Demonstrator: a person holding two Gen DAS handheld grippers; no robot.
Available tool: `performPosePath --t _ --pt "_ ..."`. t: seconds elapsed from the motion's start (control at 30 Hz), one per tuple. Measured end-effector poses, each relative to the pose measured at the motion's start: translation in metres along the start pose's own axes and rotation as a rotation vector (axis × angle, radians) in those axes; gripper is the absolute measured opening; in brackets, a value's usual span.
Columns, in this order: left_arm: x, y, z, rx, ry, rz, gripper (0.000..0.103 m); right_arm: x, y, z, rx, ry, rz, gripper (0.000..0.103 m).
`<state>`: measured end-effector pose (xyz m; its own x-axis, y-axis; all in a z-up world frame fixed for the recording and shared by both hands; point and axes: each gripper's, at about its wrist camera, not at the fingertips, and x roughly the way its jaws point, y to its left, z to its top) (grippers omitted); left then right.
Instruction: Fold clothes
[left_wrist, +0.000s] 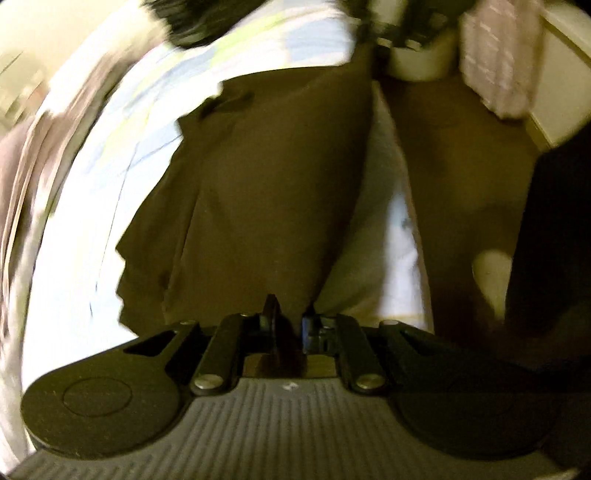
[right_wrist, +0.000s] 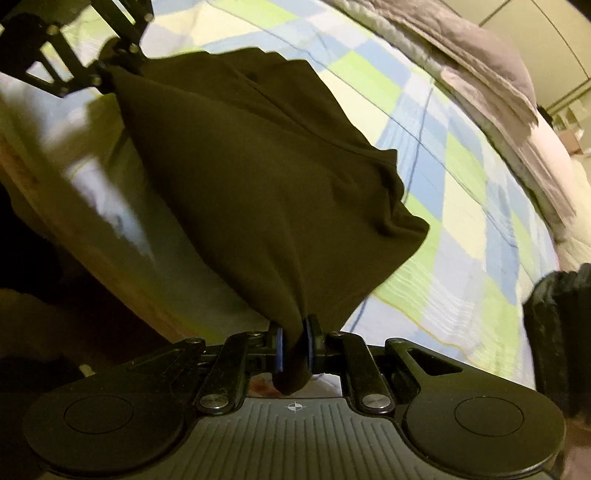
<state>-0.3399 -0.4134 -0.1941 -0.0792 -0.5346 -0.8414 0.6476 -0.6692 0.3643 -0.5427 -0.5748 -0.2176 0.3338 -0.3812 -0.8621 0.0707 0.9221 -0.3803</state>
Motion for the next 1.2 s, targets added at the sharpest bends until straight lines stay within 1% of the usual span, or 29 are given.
performPosePath --t 0.1,0.17,0.3,0.43,0.57,0.67,0.73,0.8,0.87,0.93,1.0,1.1,1.17,1.2 --pt "0.006 -0.002 -0.007 -0.096 -0.014 0.014 0.011 0.008 0.003 -0.011 -0.009 -0.052 0.005 0.010" --pt "0.010 -0.004 -0.011 -0.157 -0.025 0.024 0.011 0.011 0.012 -0.020 -0.006 -0.085 -0.012 0.010" --pt "0.013 -0.016 -0.025 -0.218 -0.086 0.064 0.011 0.016 0.033 -0.038 0.009 -0.149 -0.058 0.010" --pt "0.012 -0.033 -0.036 -0.273 -0.155 0.148 0.011 0.025 0.047 -0.051 0.031 -0.208 -0.106 0.010" --pt "0.012 -0.048 -0.041 -0.282 -0.203 0.252 0.011 0.034 0.055 -0.061 -0.002 -0.277 -0.158 0.010" --pt "0.012 -0.062 -0.042 -0.277 -0.208 0.323 0.011 0.036 0.062 -0.072 -0.022 -0.328 -0.209 0.010" --pt "0.008 -0.068 -0.041 -0.295 -0.189 0.347 0.011 0.037 0.067 -0.078 -0.017 -0.335 -0.241 0.010" --pt "0.000 -0.071 -0.041 -0.347 -0.163 0.346 0.014 0.033 0.069 -0.080 0.021 -0.324 -0.256 0.010" --pt "-0.013 -0.073 -0.044 -0.375 -0.150 0.345 0.015 0.020 0.068 -0.085 0.098 -0.332 -0.279 0.010" --pt "-0.029 -0.072 -0.047 -0.423 -0.142 0.339 0.015 0.003 0.069 -0.094 0.136 -0.344 -0.338 0.010" --pt "-0.047 -0.068 -0.052 -0.493 -0.153 0.324 0.017 -0.012 0.068 -0.103 0.173 -0.359 -0.373 0.010" --pt "-0.069 -0.057 -0.057 -0.548 -0.170 0.335 0.027 -0.029 0.058 -0.114 0.241 -0.384 -0.385 0.011" --pt "-0.077 -0.044 -0.059 -0.591 -0.185 0.336 0.033 -0.036 0.049 -0.114 0.287 -0.405 -0.373 0.014" --pt "-0.081 -0.037 -0.060 -0.612 -0.193 0.335 0.034 -0.038 0.045 -0.113 0.310 -0.416 -0.363 0.035"
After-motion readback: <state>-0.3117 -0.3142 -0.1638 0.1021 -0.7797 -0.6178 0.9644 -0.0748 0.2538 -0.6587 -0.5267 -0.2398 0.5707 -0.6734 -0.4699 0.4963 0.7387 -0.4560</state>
